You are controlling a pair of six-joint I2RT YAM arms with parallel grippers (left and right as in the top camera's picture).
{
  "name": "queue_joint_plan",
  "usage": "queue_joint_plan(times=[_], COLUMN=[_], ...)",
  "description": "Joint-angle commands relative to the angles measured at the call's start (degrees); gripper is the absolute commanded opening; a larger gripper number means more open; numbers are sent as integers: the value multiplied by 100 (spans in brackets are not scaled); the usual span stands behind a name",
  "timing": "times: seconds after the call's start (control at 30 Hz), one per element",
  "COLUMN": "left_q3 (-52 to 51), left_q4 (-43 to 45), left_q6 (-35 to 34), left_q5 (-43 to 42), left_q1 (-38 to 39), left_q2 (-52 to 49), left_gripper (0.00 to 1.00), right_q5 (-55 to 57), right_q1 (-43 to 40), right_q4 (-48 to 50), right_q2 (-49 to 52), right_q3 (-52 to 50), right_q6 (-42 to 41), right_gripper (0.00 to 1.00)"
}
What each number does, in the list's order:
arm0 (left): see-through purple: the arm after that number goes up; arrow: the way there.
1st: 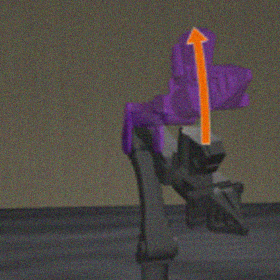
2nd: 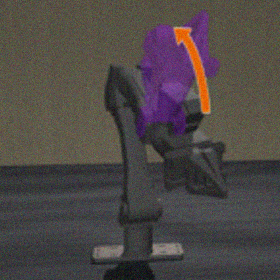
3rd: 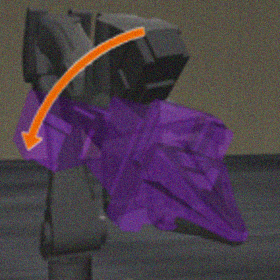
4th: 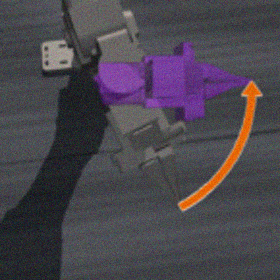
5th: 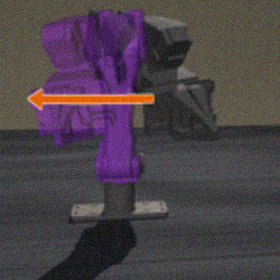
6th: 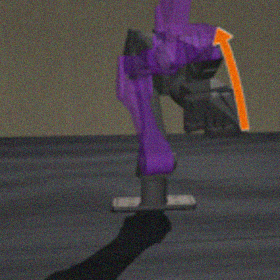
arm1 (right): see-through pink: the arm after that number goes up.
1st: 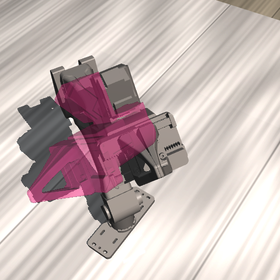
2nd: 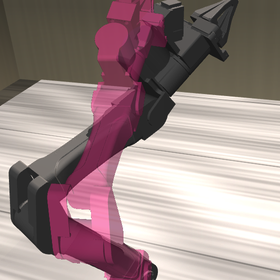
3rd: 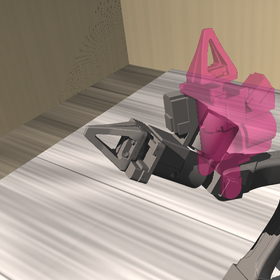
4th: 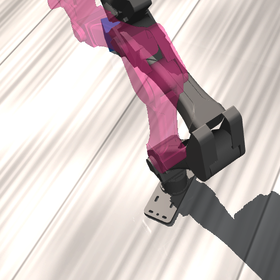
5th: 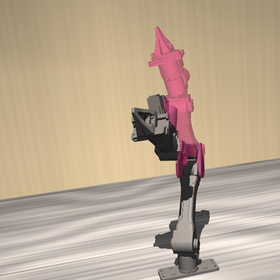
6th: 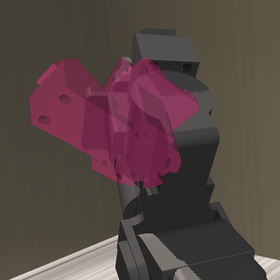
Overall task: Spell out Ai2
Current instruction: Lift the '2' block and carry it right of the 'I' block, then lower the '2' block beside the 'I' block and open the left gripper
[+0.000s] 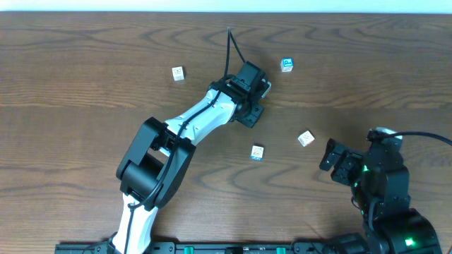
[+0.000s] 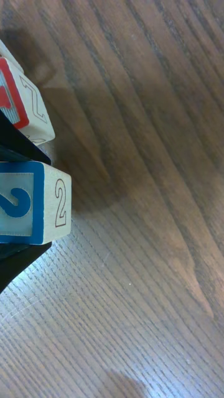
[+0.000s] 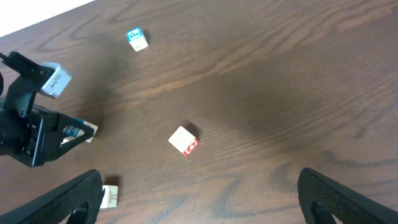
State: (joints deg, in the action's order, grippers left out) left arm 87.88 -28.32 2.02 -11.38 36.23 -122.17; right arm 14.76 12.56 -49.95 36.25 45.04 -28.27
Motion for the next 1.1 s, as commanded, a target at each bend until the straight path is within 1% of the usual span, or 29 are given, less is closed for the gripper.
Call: queue_joint_plan(times=[0.0,0.13,0.33,0.57,0.87,1.0,1.07], left_q3=[120,120,120,120,120,120,120], left_q4=[-9,-11,2,9,48,48,48], left_q6=[125,181,179,162,-94,-138,-240], left_q5=[-55,39,413,433,702,693,691], left_q1=[-20,-20,-20,-20,-20,-20,-20], left_q2=[-42,-42,-42,-42,-42,-42,-42], left_gripper=[6,6,6,6,5,6,9], right_q5=[17,17,17,17,17,17,17], right_q1=[-92,-92,-92,-92,-92,-92,-92], right_q4=[-2,-2,-2,-2,0,-2,0], right_q2=[-24,-24,-24,-24,-24,-24,-24], right_q3=[-26,-26,-26,-26,-26,-26,-26], right_q6=[-83,-85,-83,-85,-83,-83,-85], right_gripper=[99,99,99,99,99,99,99])
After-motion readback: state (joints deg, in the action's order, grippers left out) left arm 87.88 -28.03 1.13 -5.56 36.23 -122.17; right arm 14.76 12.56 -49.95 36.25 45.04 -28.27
